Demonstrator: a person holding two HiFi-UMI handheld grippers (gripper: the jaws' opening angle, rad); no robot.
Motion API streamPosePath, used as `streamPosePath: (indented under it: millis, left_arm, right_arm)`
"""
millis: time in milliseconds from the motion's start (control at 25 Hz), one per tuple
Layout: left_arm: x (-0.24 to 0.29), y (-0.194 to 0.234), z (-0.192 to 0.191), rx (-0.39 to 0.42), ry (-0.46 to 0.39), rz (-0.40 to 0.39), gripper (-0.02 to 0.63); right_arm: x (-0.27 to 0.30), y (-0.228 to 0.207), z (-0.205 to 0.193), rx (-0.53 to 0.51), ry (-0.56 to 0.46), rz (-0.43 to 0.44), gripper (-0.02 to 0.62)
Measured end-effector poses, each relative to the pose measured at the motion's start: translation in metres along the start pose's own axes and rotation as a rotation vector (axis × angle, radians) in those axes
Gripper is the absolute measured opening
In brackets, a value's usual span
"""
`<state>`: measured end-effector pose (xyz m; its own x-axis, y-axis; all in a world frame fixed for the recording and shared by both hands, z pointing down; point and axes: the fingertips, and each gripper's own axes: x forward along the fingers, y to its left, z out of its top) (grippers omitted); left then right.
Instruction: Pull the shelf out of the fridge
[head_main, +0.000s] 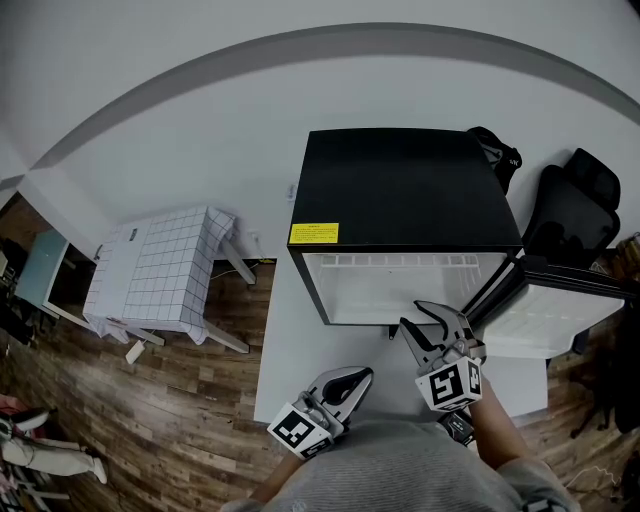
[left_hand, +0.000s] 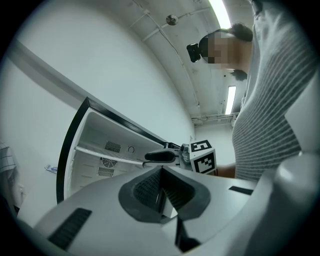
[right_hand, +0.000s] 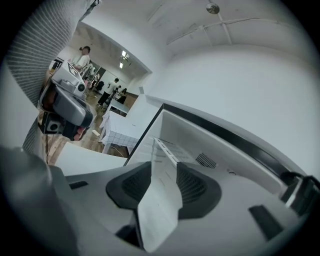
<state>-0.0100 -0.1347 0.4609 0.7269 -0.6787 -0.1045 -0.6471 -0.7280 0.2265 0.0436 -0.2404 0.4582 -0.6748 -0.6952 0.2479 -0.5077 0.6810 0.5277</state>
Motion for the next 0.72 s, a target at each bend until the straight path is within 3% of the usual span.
streamPosePath:
  millis: [440, 720]
  left_arm:
    - [-0.006, 0.002, 0.000, -0.004, -0.011, -0.015, 0.011]
    - [-0.010, 0.004, 0.001, 0.001, -0.015, -0.026, 0.011]
  right_arm:
    - [0.028, -0.007, -0.009, -0.216, 0.099, -0.079, 0.161]
    - [0.043, -0.009, -0.015, -0.273, 0.148, -0.083, 0.171]
